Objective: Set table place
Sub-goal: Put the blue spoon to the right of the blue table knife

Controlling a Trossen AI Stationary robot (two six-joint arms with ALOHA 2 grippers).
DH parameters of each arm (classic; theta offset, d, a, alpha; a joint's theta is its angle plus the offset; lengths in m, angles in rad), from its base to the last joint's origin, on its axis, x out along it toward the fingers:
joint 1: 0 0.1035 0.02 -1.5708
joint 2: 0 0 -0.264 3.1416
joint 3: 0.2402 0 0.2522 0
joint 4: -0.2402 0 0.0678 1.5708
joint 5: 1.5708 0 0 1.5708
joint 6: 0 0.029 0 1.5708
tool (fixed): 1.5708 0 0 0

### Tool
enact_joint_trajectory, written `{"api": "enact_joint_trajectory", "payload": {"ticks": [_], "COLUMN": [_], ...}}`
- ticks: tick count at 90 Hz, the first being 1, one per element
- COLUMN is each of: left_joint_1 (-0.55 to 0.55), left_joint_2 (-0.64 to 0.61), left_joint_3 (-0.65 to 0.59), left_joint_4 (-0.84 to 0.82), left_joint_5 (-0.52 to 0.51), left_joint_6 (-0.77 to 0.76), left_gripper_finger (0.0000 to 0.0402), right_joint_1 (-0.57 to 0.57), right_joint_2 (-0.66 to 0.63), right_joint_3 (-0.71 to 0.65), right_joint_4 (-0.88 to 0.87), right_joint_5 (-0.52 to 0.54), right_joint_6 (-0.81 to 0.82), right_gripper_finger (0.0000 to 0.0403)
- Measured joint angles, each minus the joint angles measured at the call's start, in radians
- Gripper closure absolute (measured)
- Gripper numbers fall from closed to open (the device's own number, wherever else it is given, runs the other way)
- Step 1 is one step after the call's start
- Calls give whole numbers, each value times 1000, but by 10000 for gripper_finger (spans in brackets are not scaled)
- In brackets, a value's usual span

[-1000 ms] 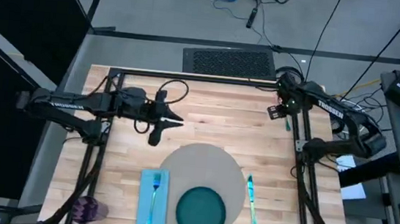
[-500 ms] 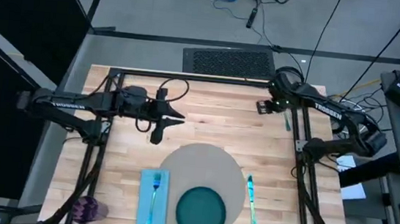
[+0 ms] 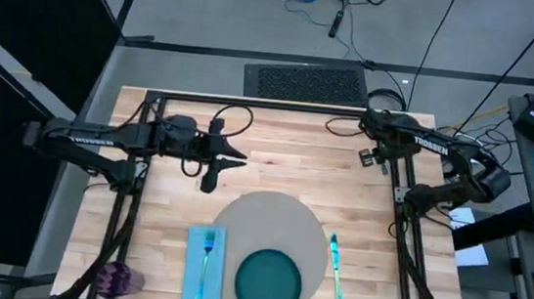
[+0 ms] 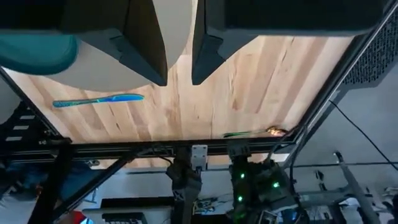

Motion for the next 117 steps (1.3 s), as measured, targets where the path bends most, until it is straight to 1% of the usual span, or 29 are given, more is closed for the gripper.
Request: {"api": "enact_joint_trajectory", "payload": {"ticks": [6, 14, 25, 29, 34, 71, 91, 106, 117], "left_joint_1": [-1, -1, -1, -1, -1, -1, -1, -1, -1], "left_joint_2": [0, 0, 0, 0, 0, 0, 0, 0, 0], "left_joint_3": [0, 0, 0, 0, 0, 0, 0, 0, 0], "left_joint_4": [0, 0, -2, -1, -1, 0, -1, -1, -1], "left_joint_5": [2, 4, 4, 4, 4, 4, 4, 4, 4], "left_joint_6": [-4, -4, -5, -5, -5, -6, -7, -7, -7], "left_gripper_finger": [340, 340, 340, 340, 340, 340, 340, 340, 340], "right_joint_1": [-14, -49, -95, -107, -118, -130, -131, -130, -130], "right_joint_2": [5, 19, 35, 35, 36, 41, 77, 90, 81], "right_joint_3": [-30, -71, -118, -130, -138, -137, -133, -133, -133], "right_joint_4": [94, 177, 233, 270, 304, 334, 346, 348, 344], "right_joint_5": [-34, -43, 34, 41, 25, -24, -43, -60, -75], "right_joint_6": [-9, -13, -16, -17, -26, -9, -7, -16, -32], "right_gripper_finger": [309, 309, 309, 309, 309, 312, 340, 392, 398]}}
